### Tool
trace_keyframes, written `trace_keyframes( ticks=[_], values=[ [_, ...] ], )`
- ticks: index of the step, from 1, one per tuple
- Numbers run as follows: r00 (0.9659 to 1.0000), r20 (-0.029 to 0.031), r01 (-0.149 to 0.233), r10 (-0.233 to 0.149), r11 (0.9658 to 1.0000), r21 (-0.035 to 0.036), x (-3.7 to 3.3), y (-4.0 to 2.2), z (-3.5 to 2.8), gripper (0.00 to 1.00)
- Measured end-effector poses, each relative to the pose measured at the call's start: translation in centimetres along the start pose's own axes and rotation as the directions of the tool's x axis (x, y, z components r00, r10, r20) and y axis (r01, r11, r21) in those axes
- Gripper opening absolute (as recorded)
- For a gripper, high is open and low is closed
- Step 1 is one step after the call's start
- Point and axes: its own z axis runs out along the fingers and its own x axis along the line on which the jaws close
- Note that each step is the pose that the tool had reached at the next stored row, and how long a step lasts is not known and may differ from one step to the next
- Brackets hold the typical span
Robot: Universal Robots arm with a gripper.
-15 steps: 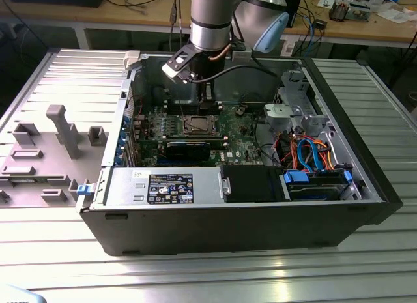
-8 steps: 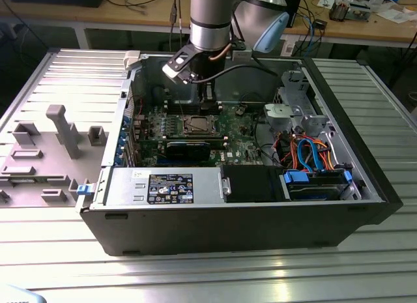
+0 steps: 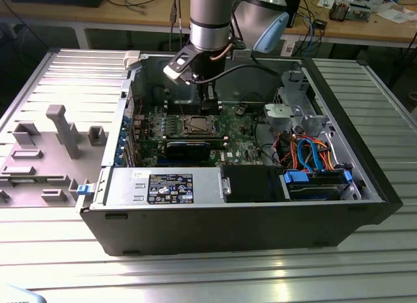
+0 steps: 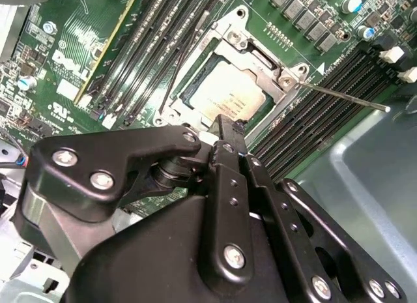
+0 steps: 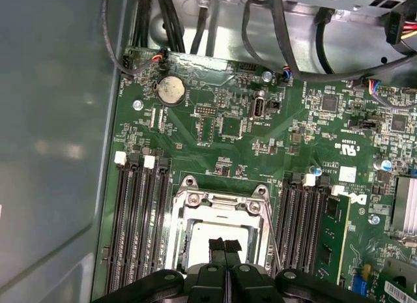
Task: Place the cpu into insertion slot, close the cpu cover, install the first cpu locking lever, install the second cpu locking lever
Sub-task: 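Install the first cpu locking lever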
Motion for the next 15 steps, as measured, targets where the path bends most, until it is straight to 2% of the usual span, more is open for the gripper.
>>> trace_keyframes(
  ticks=[8, 15],
  values=[
    [0.9973, 0.0002, 0.073, -0.073, 0.9973, -0.0036, 0.00, 0.00, 0.00, 0.11],
    [0.9914, 0.0006, 0.131, -0.131, 0.9914, -0.0064, 0.00, 0.00, 0.00, 0.11]
  ],
)
